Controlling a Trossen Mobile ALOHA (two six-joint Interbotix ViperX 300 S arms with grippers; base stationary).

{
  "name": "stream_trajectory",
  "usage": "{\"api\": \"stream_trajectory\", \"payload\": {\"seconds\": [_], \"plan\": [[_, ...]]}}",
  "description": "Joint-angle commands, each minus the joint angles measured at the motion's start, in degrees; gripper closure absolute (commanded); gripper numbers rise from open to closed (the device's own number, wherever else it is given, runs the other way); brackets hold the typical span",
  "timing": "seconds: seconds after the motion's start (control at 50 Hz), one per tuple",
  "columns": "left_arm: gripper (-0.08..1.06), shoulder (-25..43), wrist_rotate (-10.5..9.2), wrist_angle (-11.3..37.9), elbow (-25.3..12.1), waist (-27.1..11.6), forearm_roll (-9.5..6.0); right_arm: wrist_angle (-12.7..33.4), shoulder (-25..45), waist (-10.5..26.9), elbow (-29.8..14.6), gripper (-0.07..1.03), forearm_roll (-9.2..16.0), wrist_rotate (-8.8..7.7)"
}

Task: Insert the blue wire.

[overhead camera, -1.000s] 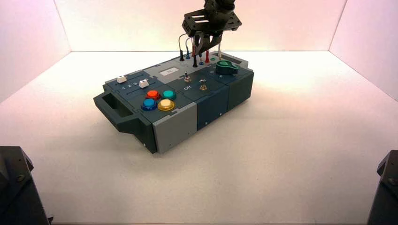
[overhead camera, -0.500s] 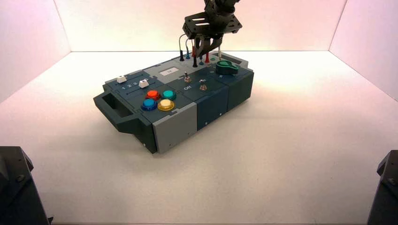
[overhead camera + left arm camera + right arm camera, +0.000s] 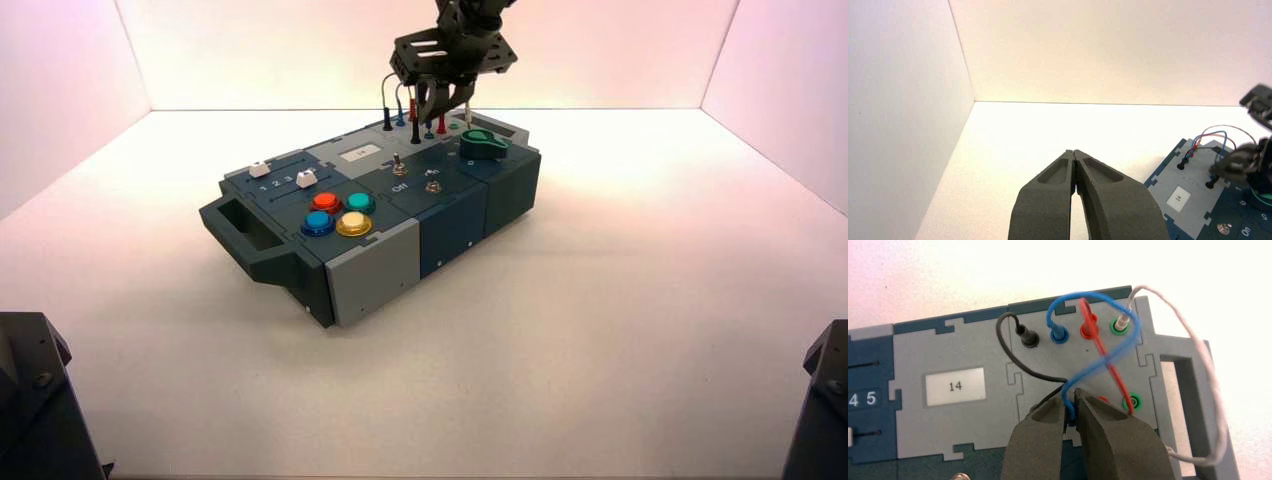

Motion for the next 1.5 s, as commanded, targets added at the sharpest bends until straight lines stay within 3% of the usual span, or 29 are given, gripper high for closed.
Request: {"api": "stream_trajectory", "payload": {"seconds": [0.02, 1.08, 1.34, 1.5], "plan": [[1.01, 0.4, 0.18, -0.7, -2.1, 0.8, 0.09, 0.5, -1.1, 0.5, 1.0, 0.99, 0.6, 0.18], [1.01, 0.3, 0.18, -0.8, -2.1, 1.7, 0.09, 1.7, 3.0, 1.3, -0.2, 0.99, 0.9, 0.09], [1.01, 0.2, 0.18, -0.5, -2.1, 1.8, 0.09, 4.8, 4.7, 1.3, -2.0, 0.98, 0.4, -0.09], [1.01, 0.3, 0.09, -0.3, -2.1, 2.1, 0.09, 5.3, 5.0, 1.4, -3.0, 0.84, 0.0, -0.18]]}}
